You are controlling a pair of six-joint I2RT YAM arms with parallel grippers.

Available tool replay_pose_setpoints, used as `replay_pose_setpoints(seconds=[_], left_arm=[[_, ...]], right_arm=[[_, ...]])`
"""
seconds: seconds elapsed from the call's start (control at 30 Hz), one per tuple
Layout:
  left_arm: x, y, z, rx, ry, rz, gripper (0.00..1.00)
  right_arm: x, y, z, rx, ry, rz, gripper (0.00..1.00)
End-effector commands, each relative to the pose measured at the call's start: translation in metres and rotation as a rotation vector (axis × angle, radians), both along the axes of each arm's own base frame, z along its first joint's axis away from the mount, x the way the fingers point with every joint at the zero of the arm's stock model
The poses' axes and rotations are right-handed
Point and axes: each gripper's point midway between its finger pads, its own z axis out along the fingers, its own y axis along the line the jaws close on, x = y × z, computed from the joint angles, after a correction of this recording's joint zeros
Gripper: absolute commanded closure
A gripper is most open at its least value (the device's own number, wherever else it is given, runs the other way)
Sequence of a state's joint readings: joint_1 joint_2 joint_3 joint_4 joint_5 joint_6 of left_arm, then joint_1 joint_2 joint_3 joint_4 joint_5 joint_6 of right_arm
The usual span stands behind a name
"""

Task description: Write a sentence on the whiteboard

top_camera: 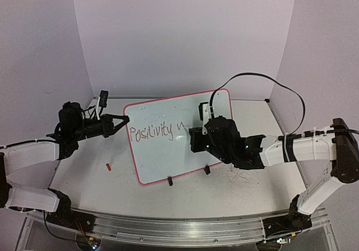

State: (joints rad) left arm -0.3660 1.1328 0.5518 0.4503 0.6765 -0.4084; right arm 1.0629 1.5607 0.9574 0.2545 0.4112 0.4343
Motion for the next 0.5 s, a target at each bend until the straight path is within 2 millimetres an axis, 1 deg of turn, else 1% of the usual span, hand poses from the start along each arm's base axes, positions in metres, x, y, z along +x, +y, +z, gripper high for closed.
replay_pose_setpoints(seconds=[0.0, 0.13, 0.3, 0.47], left_arm=[[-0.003, -0.004, 0.007, 0.022, -0.076, -0.019, 1.00], [-0.002, -0.004, 0.006, 0.023, -0.072, -0.019, 1.00], [-0.002, -0.004, 0.007, 0.022, -0.074, -0.020, 1.00], [-0.002, -0.004, 0.007, 0.023, -0.074, -0.019, 1.00]], right_arm=[[-0.004, -0.011, -0.009, -0.012, 0.033, -0.023, 1.00], [-0.003, -0.013, -0.007, -0.016, 0.022, -0.035, 1.00], [0.004, -0.005, 0.005, -0.016, -0.006, -0.035, 1.00], [0.012, -0.005, 0.014, -0.022, -0.039, -0.059, 1.00]])
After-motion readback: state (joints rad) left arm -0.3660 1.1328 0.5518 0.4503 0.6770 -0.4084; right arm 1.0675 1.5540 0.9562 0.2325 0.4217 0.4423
